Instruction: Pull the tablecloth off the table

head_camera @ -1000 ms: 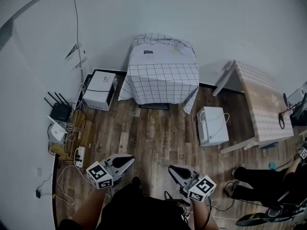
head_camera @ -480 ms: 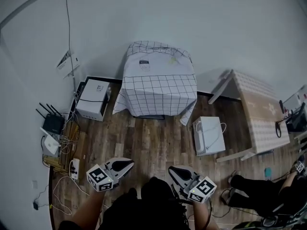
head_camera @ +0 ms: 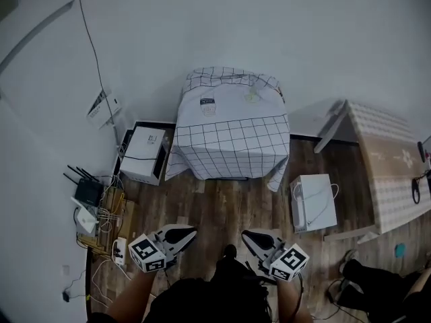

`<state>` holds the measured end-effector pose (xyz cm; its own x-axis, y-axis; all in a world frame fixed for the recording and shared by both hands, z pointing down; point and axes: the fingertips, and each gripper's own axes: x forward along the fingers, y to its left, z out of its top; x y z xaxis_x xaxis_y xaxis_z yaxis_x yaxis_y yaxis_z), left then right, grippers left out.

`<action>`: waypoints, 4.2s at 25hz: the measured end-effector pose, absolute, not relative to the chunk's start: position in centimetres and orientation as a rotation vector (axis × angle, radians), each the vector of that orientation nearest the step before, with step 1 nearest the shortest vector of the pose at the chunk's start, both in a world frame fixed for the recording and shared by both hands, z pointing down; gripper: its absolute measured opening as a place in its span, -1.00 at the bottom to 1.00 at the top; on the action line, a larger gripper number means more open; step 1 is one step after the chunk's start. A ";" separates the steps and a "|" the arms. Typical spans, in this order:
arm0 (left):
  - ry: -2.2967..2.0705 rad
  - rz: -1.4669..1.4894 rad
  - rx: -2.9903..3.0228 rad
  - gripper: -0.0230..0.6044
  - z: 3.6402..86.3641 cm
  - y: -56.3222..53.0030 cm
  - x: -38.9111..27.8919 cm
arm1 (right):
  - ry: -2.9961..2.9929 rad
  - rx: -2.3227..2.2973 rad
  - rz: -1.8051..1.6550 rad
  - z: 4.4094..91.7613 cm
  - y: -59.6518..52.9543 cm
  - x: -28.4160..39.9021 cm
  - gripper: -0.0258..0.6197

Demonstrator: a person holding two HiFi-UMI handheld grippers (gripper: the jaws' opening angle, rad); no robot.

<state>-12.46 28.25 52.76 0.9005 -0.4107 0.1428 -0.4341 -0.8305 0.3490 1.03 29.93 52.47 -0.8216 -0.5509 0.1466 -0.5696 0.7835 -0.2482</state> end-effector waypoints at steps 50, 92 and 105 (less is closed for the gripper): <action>-0.557 0.210 2.681 -0.89 57.5 -22.1 -10.3 | -2.712 0.904 0.442 53.6 -18.1 4.0 -0.85; -0.412 1.204 2.640 0.19 76.8 -35.7 -2.6 | -2.313 0.438 0.276 76.9 -35.7 9.9 0.05; -0.439 1.178 2.653 -0.08 76.7 -36.0 -2.5 | -2.319 0.448 0.270 76.8 -36.3 9.7 0.05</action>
<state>-2.51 -36.03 76.73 0.6370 -0.1857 0.7481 -0.3493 -0.9347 0.0654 9.72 -36.26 76.85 -0.6605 -0.2381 0.7121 -0.3951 0.9167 -0.0601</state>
